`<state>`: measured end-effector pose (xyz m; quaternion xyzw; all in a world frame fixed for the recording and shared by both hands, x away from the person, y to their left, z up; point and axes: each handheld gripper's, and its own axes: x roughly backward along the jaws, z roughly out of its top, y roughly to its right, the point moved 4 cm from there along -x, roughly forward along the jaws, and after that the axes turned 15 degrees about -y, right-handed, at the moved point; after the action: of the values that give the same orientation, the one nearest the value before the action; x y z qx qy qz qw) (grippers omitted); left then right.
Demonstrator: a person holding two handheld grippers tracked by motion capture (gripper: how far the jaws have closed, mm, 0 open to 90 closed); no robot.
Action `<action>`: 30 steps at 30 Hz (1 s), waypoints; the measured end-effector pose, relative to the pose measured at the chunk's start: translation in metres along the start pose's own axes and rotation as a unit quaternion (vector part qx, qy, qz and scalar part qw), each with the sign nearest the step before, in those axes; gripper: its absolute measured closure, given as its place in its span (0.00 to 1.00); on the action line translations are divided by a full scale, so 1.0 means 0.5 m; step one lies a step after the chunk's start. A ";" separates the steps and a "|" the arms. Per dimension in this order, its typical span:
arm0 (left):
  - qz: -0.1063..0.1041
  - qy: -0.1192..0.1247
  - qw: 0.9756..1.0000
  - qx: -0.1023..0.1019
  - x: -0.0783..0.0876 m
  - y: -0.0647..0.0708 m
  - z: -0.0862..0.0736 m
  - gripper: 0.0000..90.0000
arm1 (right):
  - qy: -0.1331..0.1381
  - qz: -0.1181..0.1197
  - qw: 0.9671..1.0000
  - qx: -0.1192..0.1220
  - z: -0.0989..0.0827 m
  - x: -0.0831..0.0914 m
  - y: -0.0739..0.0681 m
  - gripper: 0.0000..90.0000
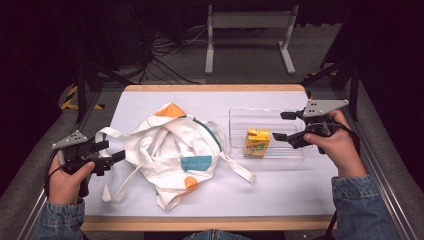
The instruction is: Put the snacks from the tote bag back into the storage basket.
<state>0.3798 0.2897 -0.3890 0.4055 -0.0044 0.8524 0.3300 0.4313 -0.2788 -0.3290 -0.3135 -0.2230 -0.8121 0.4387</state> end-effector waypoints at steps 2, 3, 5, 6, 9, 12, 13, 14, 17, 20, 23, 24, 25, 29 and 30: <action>0.000 -0.001 1.000 -0.004 0.000 0.002 -0.002 0.14 | 0.005 -0.007 1.000 -0.018 -0.012 0.009 0.000 0.21; -0.002 -0.002 1.000 -0.007 -0.001 0.004 -0.004 0.14 | 0.005 -0.007 1.000 -0.018 -0.012 0.009 0.000 0.21; -0.002 0.000 1.000 -0.015 0.000 0.007 -0.007 0.13 | 0.011 -0.019 0.999 -0.042 -0.031 0.021 -0.002 0.20; 0.000 0.000 1.000 -0.021 0.001 0.006 -0.008 0.13 | 0.013 -0.023 0.998 -0.050 -0.038 0.024 -0.002 0.20; -0.007 0.007 1.000 -0.026 -0.001 0.007 -0.012 0.12 | 0.009 -0.032 0.997 -0.066 -0.059 0.031 -0.007 0.20; -0.013 0.011 0.999 -0.028 -0.006 0.006 -0.017 0.12 | 0.010 -0.042 0.996 -0.077 -0.072 0.036 -0.012 0.19; -0.014 0.011 0.999 -0.031 -0.007 0.006 -0.019 0.12 | 0.014 -0.048 0.995 -0.083 -0.079 0.040 -0.015 0.19; -0.013 0.012 0.999 -0.034 -0.009 0.006 -0.022 0.12 | 0.019 -0.050 0.995 -0.087 -0.083 0.041 -0.016 0.19; -0.015 0.017 0.999 -0.037 -0.011 0.010 -0.029 0.11 | 0.038 -0.053 0.993 -0.103 -0.107 0.037 -0.024 0.19; -0.014 0.020 0.999 -0.042 -0.011 0.010 -0.037 0.11 | 0.031 -0.054 0.992 -0.107 -0.129 0.022 -0.032 0.19; -0.010 0.026 0.999 -0.042 -0.012 0.010 -0.047 0.11 | 0.043 -0.060 0.990 -0.118 -0.151 0.016 -0.041 0.18; -0.004 0.027 0.999 -0.046 -0.013 0.009 -0.050 0.11 | 0.050 -0.066 0.989 -0.122 -0.160 0.016 -0.043 0.16; 0.001 0.027 0.999 -0.047 -0.014 0.009 -0.052 0.11 | 0.055 -0.070 0.988 -0.125 -0.167 0.016 -0.045 0.16; 0.001 0.030 0.998 -0.052 -0.018 0.011 -0.058 0.10 | 0.073 -0.076 0.985 -0.137 -0.191 0.011 -0.052 0.13; -0.001 0.032 0.998 -0.052 -0.020 0.012 -0.060 0.10 | 0.074 -0.075 0.985 -0.137 -0.197 0.008 -0.053 0.13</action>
<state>0.3604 0.2877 -0.4145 0.3600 -0.0381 0.8633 0.3517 0.3761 -0.3303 -0.3979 -0.2924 -0.0995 -0.8864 0.3448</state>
